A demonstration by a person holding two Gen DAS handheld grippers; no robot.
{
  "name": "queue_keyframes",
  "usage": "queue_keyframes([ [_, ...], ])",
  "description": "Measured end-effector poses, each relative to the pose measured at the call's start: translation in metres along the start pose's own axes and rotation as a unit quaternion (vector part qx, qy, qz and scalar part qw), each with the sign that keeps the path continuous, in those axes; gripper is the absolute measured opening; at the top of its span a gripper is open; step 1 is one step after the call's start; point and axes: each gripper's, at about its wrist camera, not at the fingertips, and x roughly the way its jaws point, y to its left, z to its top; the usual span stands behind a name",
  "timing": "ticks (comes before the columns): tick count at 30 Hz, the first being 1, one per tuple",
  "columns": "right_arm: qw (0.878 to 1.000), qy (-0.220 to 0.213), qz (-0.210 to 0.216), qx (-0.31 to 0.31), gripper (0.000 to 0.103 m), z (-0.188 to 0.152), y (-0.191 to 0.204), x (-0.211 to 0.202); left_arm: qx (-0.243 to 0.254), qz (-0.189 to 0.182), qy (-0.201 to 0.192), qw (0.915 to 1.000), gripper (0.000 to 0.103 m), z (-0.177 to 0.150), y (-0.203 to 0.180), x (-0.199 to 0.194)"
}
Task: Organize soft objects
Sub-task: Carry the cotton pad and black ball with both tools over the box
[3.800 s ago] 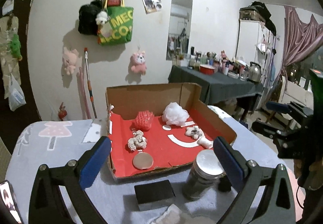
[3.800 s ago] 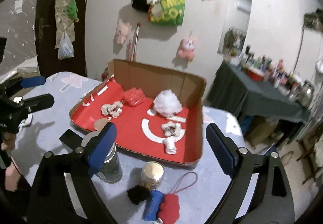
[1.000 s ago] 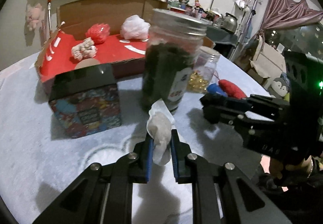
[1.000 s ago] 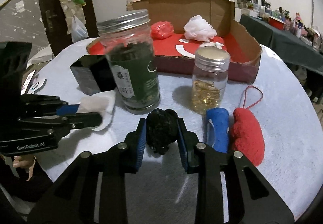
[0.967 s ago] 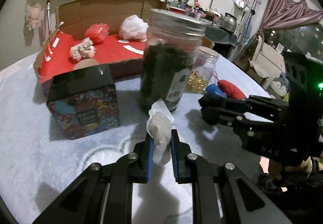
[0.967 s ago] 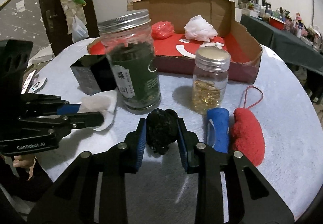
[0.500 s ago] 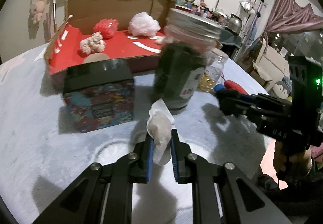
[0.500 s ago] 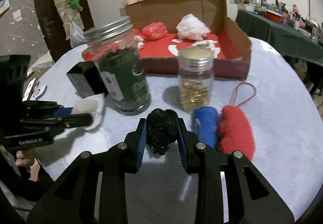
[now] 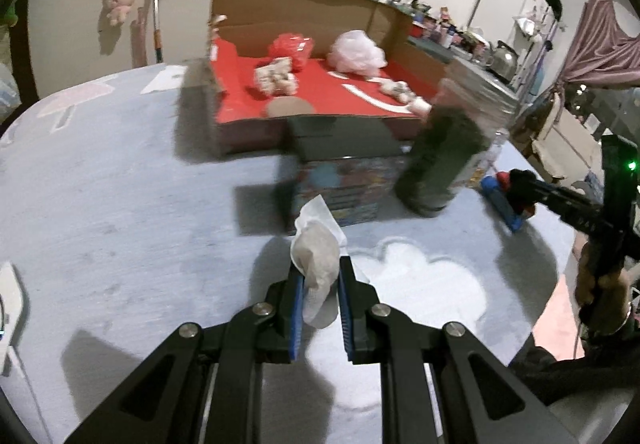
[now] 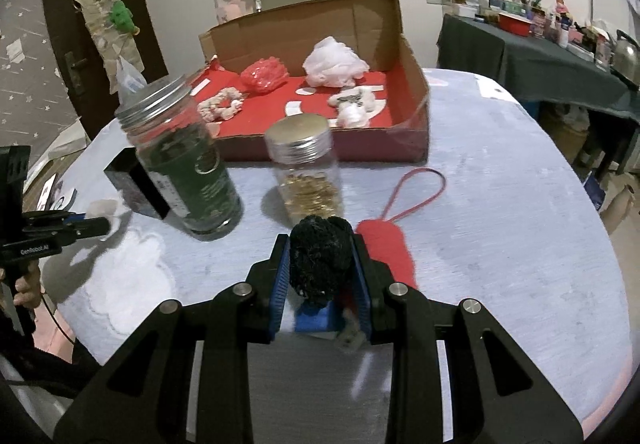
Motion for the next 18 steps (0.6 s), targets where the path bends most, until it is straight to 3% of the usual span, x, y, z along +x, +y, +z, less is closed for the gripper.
queue_keyframes([
  [6, 1.0, 0.003, -0.01, -0.021, 0.028, 0.009, -0.008, 0.002, 0.0, 0.024, -0.002, 0.9997, 0.016, 0.005, 0.022, -0.001],
  [18, 0.999, 0.013, -0.023, -0.045, 0.028, 0.021, -0.02, 0.003, 0.039, 0.014, -0.021, 0.9989, 0.016, 0.032, 0.042, 0.003],
])
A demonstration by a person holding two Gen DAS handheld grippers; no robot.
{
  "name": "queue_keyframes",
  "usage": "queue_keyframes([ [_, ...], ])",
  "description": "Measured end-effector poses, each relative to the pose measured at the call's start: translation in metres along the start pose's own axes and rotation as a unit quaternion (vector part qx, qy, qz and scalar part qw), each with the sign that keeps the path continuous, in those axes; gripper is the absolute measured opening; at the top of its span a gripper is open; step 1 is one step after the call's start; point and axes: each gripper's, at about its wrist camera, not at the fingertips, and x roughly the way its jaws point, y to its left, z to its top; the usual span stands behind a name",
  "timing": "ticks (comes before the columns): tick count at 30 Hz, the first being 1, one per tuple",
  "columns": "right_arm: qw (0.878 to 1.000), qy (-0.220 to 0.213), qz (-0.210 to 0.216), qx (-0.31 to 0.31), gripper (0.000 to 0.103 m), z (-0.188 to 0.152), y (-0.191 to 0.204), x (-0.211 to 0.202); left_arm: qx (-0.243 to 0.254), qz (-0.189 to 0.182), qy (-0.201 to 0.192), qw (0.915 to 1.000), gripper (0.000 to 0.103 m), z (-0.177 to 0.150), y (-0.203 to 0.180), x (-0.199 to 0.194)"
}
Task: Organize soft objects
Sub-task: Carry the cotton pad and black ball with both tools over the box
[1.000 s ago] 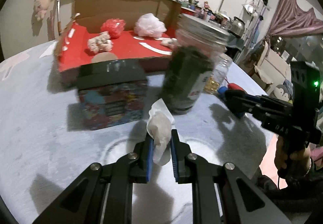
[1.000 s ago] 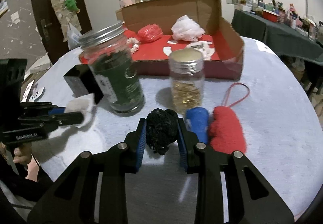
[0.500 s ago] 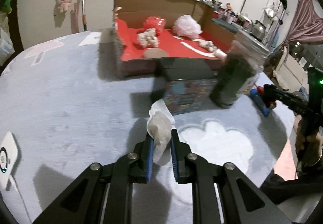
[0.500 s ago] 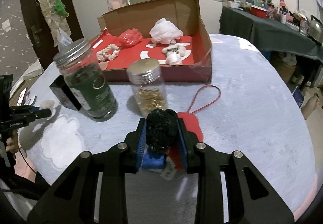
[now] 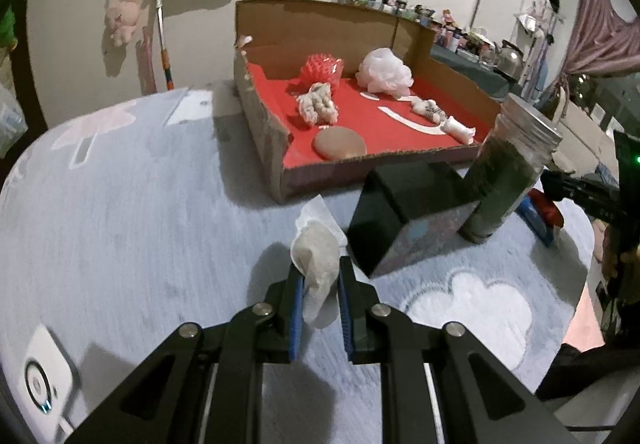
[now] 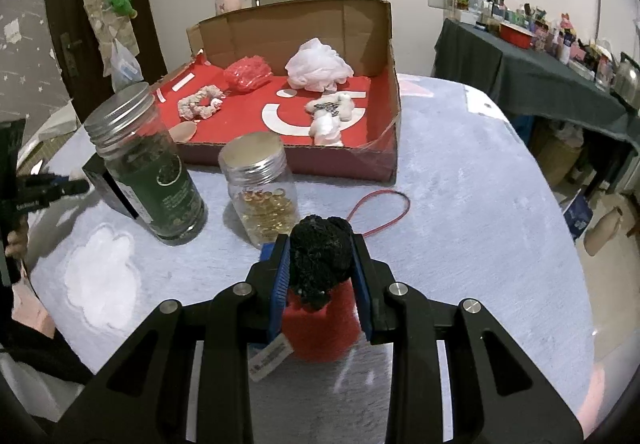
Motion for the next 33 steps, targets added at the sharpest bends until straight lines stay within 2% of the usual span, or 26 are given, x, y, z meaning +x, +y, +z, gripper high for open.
queue_keyframes([
  [7, 0.997, 0.011, -0.014, -0.073, 0.028, 0.02, -0.007, 0.019, 0.047, -0.007, 0.003, 0.9989, 0.016, 0.017, 0.005, 0.012],
  [13, 0.994, 0.016, 0.005, -0.111, 0.028, 0.041, -0.009, 0.036, 0.06, -0.029, 0.012, 0.9977, 0.016, 0.032, 0.015, 0.017],
  [20, 0.992, 0.009, 0.037, -0.119, 0.028, 0.075, -0.009, 0.047, 0.078, -0.043, 0.012, 0.9959, 0.016, 0.06, 0.016, 0.014],
  [26, 0.99, 0.01, 0.083, -0.111, 0.028, 0.113, -0.002, 0.065, 0.082, -0.068, 0.006, 0.9943, 0.016, 0.1, 0.003, 0.022],
  [30, 0.988, 0.034, 0.106, -0.111, 0.028, 0.144, 0.012, 0.094, 0.078, -0.088, 0.024, 0.9928, 0.016, 0.134, -0.015, 0.046],
  [33, 0.985, 0.065, 0.119, -0.106, 0.028, 0.162, 0.02, 0.12, 0.095, -0.088, 0.043, 0.9907, 0.016, 0.158, -0.035, 0.07],
])
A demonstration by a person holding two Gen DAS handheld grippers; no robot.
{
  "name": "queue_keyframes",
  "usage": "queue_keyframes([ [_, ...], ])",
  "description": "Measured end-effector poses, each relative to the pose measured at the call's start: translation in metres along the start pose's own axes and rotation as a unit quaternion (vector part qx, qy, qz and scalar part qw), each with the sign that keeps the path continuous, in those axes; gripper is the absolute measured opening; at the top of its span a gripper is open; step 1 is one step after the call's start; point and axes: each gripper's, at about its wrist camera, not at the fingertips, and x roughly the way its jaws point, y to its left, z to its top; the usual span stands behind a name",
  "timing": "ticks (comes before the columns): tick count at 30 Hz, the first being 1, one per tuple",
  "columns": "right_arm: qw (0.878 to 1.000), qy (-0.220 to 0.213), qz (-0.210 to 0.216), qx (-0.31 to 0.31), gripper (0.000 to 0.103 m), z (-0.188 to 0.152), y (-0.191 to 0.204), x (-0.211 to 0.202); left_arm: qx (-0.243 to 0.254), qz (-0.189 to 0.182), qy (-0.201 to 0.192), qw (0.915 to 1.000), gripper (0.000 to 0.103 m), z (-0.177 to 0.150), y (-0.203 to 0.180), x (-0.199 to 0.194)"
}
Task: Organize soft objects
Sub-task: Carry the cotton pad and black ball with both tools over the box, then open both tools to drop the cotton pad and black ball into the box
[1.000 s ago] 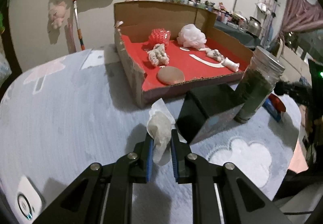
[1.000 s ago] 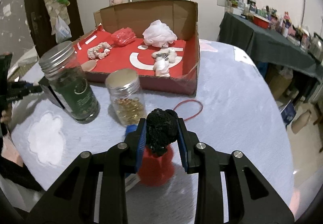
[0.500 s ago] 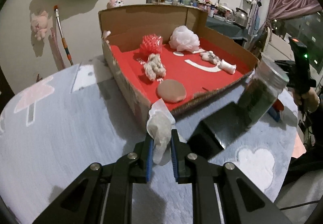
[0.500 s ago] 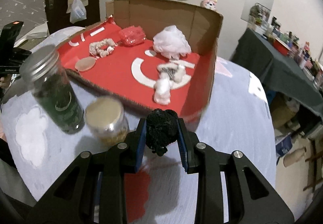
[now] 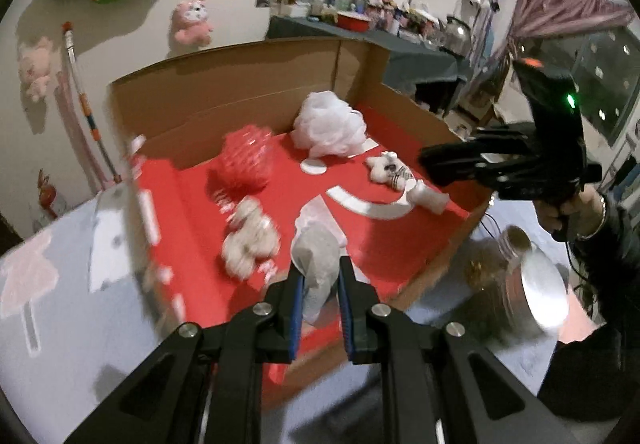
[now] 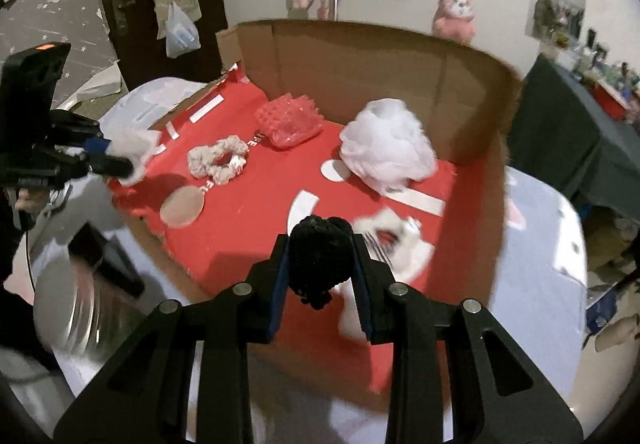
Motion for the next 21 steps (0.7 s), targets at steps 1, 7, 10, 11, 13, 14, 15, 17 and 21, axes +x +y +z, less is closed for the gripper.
queue_keyframes([
  [1, 1.0, 0.013, 0.005, 0.007, 0.028, 0.01, -0.002, 0.012, 0.005, 0.002, 0.004, 1.0, 0.016, 0.006, -0.003, 0.006],
  [7, 0.995, 0.077, 0.03, 0.062, 0.029, 0.041, -0.023, 0.062, 0.008, 0.011, 0.06, 0.9981, 0.017, 0.043, -0.009, 0.057],
  [10, 0.991, 0.093, 0.034, 0.089, 0.029, 0.047, -0.032, 0.079, 0.01, 0.014, 0.078, 0.9968, 0.017, 0.052, -0.009, 0.078],
  [11, 0.99, 0.095, 0.036, 0.094, 0.029, 0.047, -0.034, 0.083, 0.01, 0.014, 0.084, 0.9963, 0.017, 0.053, -0.009, 0.083],
  [13, 0.989, 0.105, 0.037, 0.101, 0.029, 0.048, -0.036, 0.09, 0.011, 0.024, 0.094, 0.9952, 0.017, 0.056, -0.009, 0.095],
  [14, 0.988, 0.109, 0.037, 0.101, 0.029, 0.048, -0.035, 0.092, 0.01, 0.027, 0.099, 0.9947, 0.017, 0.056, -0.008, 0.1],
  [15, 0.988, 0.114, 0.033, 0.1, 0.029, 0.049, -0.034, 0.095, 0.007, 0.029, 0.104, 0.9941, 0.017, 0.057, -0.007, 0.104],
  [17, 0.987, 0.123, 0.027, 0.1, 0.029, 0.048, -0.034, 0.1, 0.006, 0.034, 0.112, 0.9931, 0.017, 0.058, -0.005, 0.111],
  [21, 0.986, 0.131, 0.017, 0.103, 0.029, 0.048, -0.034, 0.106, -0.002, 0.037, 0.121, 0.992, 0.017, 0.06, -0.001, 0.12],
])
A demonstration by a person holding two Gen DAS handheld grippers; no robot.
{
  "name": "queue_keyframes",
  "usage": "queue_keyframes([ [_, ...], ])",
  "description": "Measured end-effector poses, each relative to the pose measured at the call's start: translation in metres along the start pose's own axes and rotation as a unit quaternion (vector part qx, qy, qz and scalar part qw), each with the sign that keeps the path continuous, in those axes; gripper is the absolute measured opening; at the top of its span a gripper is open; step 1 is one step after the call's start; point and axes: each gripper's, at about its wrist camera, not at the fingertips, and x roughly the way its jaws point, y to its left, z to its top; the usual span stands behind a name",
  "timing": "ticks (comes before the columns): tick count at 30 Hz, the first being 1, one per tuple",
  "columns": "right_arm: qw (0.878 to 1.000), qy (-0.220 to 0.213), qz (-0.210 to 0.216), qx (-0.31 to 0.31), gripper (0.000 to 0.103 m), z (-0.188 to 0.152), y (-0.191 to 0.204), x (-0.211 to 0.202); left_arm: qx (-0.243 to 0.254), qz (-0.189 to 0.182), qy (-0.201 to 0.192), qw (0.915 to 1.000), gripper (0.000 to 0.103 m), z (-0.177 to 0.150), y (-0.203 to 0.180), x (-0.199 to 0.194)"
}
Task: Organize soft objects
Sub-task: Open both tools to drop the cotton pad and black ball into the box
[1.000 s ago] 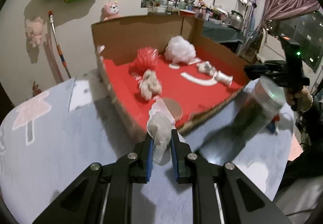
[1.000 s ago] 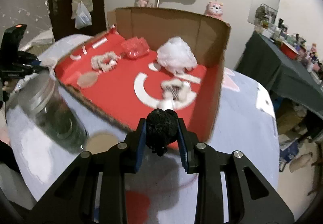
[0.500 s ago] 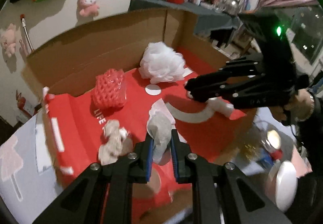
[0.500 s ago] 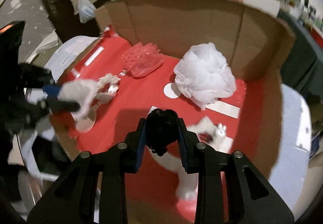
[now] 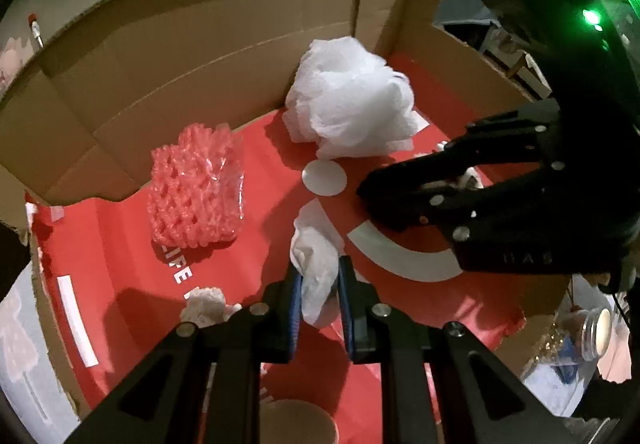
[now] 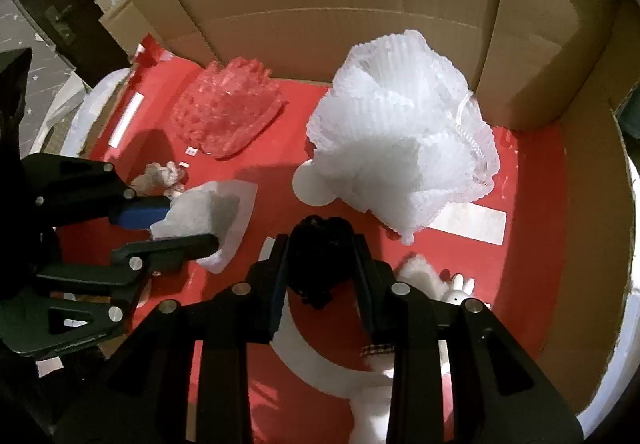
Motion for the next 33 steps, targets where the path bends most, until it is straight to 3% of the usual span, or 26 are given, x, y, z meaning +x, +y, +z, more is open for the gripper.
queue_keyframes([
  [7, 1.0, 0.001, -0.012, -0.013, 0.03, 0.0, 0.005, -0.001, 0.004, 0.006, 0.004, 1.0, 0.017, 0.0, -0.005, 0.007],
  [17, 1.0, 0.002, -0.015, -0.01, 0.032, 0.002, 0.008, 0.003, -0.005, 0.007, 0.002, 1.0, 0.025, -0.001, 0.001, 0.013],
  [18, 1.0, 0.002, -0.016, -0.008, 0.035, 0.002, 0.008, 0.003, -0.006, 0.007, 0.002, 1.0, 0.026, -0.002, 0.002, 0.012],
  [19, 1.0, 0.001, -0.017, -0.008, 0.05, 0.002, 0.007, 0.003, -0.007, 0.006, 0.001, 1.0, 0.027, -0.002, 0.002, 0.012],
  [21, 1.0, -0.01, -0.025, -0.015, 0.063, 0.001, 0.008, 0.002, -0.008, 0.005, 0.0, 1.0, 0.029, -0.003, 0.003, 0.01],
  [24, 0.999, -0.018, -0.028, -0.008, 0.063, -0.001, 0.005, -0.003, -0.008, 0.006, -0.004, 0.9999, 0.034, -0.005, 0.004, 0.008],
  [29, 0.999, -0.03, -0.029, -0.004, 0.063, -0.002, 0.004, -0.019, -0.003, 0.011, -0.029, 0.9995, 0.058, -0.01, 0.005, -0.004],
  [33, 0.998, -0.052, -0.033, -0.004, 0.064, -0.007, 0.009, -0.045, -0.007, 0.018, -0.056, 0.9982, 0.066, -0.016, -0.001, -0.028],
])
